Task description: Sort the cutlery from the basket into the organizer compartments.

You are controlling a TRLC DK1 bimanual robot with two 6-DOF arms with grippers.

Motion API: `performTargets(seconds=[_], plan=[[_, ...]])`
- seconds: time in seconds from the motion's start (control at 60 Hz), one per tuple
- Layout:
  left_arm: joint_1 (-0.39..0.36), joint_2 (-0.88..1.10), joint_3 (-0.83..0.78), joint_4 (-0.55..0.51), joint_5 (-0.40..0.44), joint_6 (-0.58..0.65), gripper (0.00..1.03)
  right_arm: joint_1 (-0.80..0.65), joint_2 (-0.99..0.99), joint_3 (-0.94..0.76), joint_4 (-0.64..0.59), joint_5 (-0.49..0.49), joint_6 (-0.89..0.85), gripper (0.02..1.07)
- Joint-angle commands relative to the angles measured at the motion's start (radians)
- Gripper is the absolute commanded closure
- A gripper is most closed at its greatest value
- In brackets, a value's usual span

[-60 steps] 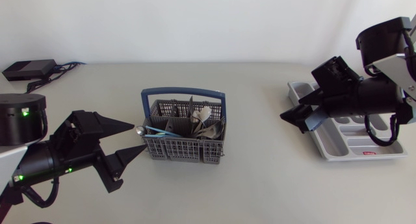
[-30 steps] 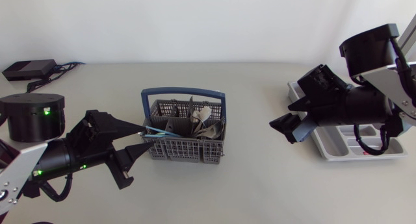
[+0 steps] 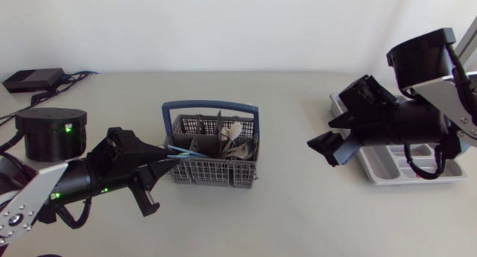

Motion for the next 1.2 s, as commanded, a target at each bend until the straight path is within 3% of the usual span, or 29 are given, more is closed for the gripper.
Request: performTargets(seconds=[0.0,0.233,0.817,1.183], plan=[[-0.014,0.029,-0.005,0.004,0.006,0.008,0.97,0.009,-0.014,-0.033,0.013,0.008,0.027,0.14],[-0.015,0.035,0.038,-0.039,0.006,0.010,1.00,0.010,-0.014,-0.034,0.019,0.010,0.024,0.14],[0.032,-0.154,0.375,-0.507,0.050,0.137,1.00,0.102,-0.018,0.002,-0.010,0.013,0.033,0.14],[0.088,-0.146,0.618,-0.792,0.122,0.166,1.00,0.283,-0.037,0.065,-0.031,0.027,0.058,0.14]])
